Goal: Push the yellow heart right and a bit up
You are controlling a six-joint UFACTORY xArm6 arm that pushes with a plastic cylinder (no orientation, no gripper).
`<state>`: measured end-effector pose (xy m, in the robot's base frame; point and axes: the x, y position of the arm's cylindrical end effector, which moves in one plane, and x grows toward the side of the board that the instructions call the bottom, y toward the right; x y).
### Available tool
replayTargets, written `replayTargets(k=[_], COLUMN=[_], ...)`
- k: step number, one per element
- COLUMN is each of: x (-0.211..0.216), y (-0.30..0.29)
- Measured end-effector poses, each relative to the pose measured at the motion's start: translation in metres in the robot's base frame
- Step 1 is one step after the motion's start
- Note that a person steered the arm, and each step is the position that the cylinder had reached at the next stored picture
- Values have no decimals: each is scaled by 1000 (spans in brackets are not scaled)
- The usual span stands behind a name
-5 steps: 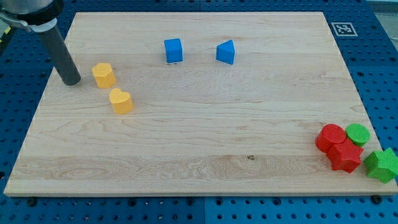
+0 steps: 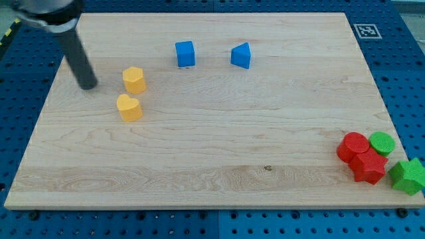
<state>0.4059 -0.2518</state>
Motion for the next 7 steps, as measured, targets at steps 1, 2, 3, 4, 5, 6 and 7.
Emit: replayTargets(k=[1,2,3,4,5,6,7], x=[33,50,54,74,80,77,77], y=[-9,17,74,122,173,227,280])
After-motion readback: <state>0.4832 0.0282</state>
